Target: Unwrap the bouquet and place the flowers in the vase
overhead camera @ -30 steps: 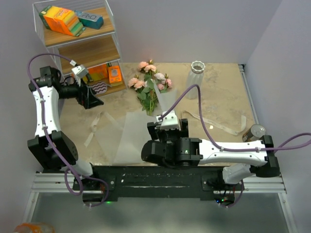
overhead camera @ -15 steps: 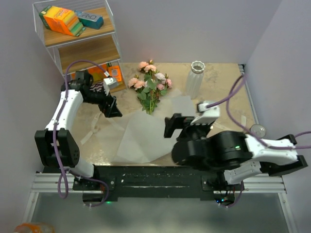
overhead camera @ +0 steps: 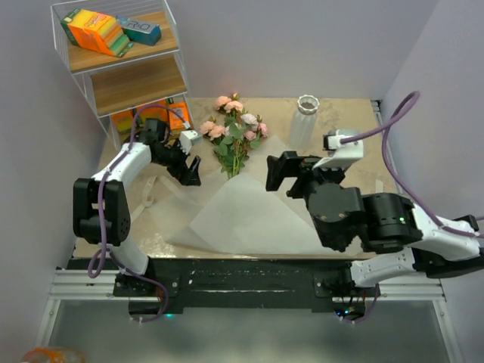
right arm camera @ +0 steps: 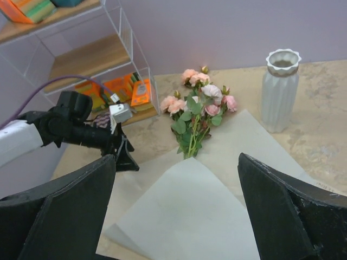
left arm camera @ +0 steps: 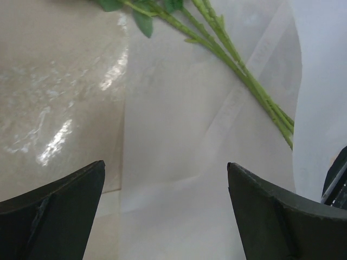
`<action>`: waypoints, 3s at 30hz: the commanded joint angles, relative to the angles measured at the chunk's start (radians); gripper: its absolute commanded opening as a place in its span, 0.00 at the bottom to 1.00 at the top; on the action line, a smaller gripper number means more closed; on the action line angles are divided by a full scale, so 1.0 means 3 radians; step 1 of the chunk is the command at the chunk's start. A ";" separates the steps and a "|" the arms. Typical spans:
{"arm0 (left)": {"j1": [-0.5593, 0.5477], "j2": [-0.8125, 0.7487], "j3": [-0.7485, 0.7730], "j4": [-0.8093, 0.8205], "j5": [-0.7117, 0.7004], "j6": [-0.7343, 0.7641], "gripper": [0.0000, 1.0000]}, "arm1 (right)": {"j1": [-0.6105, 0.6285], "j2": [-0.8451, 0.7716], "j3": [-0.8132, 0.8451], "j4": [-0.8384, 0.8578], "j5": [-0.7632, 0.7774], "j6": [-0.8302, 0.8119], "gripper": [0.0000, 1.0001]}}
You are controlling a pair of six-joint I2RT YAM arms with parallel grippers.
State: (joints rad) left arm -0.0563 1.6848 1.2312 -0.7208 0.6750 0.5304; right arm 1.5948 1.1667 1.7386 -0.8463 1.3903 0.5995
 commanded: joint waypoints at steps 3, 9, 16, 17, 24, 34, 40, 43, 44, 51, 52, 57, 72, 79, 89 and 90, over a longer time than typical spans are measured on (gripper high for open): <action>-0.0395 0.0029 -0.0069 0.0255 -0.0199 -0.0132 1.00 | -0.0948 0.0227 -0.0216 0.0162 -0.1104 -0.0081 0.99; -0.0768 -0.0073 -0.0167 -0.0040 -0.0129 0.0159 0.99 | -0.1516 0.0529 -0.0222 0.0213 -0.1765 -0.0137 0.98; -0.0815 -0.0094 -0.0335 -0.0644 0.0363 0.0752 0.99 | -0.2012 0.0426 -0.0487 0.0423 -0.2271 -0.0152 0.98; -0.0815 -0.0048 -0.0346 -0.0675 0.0393 0.0808 0.99 | -0.2114 0.0426 -0.0523 0.0428 -0.2328 -0.0142 0.98; -0.0810 -0.0068 -0.0361 -0.0196 0.0215 0.0360 0.99 | -0.2299 0.0304 -0.0942 0.0673 -0.2625 -0.0142 0.98; -0.0815 0.0336 -0.0136 -0.0159 0.0301 0.0287 1.00 | -0.2294 0.0135 -0.1122 0.0827 -0.2691 -0.0178 0.96; -0.0825 0.0310 -0.0177 -0.0103 0.0373 0.0389 0.78 | -0.2299 0.0053 -0.1244 0.0842 -0.2666 -0.0168 0.92; -0.0845 0.0310 -0.0111 -0.0184 0.0348 0.0405 0.53 | -0.2304 0.0038 -0.1285 0.0837 -0.2645 -0.0158 0.92; -0.0845 0.0290 -0.0090 -0.0200 0.0337 0.0410 0.46 | -0.2299 0.0028 -0.1295 0.0832 -0.2640 -0.0163 0.92; -0.0973 -0.0057 -0.0228 -0.0169 0.0153 0.0446 0.01 | -0.2304 0.0023 -0.1331 0.0827 -0.2615 -0.0193 0.92; -0.0983 -0.0093 -0.0233 -0.0179 0.0153 0.0451 0.00 | -0.2304 0.0023 -0.1326 0.0827 -0.2615 -0.0203 0.92; -0.1095 -0.0303 -0.0238 -0.0266 0.0112 0.0471 0.00 | -0.2319 0.0012 -0.1286 0.0822 -0.2579 -0.0229 0.92; -0.1790 -0.1652 -0.0693 -0.0941 0.0046 0.1233 0.00 | -0.2519 0.0079 -0.1045 0.0745 -0.2686 -0.0367 0.92; -0.2338 -0.2276 -0.0694 -0.1100 -0.0256 0.1259 0.00 | -0.2534 0.0227 -0.1050 0.0776 -0.2753 -0.0331 0.92; -0.2712 -0.2614 -0.0821 -0.1477 0.0158 0.1411 0.00 | -0.2560 0.0370 -0.1030 0.0765 -0.2753 -0.0337 0.92; -0.2727 -0.2640 -0.0872 -0.1539 0.0138 0.1524 0.03 | -0.2555 0.0365 -0.1045 0.0760 -0.2758 -0.0331 0.92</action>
State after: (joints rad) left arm -0.8604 0.9180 1.0145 -1.0832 0.6697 0.8902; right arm 0.8352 1.2850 1.3914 -0.6277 0.5766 0.5106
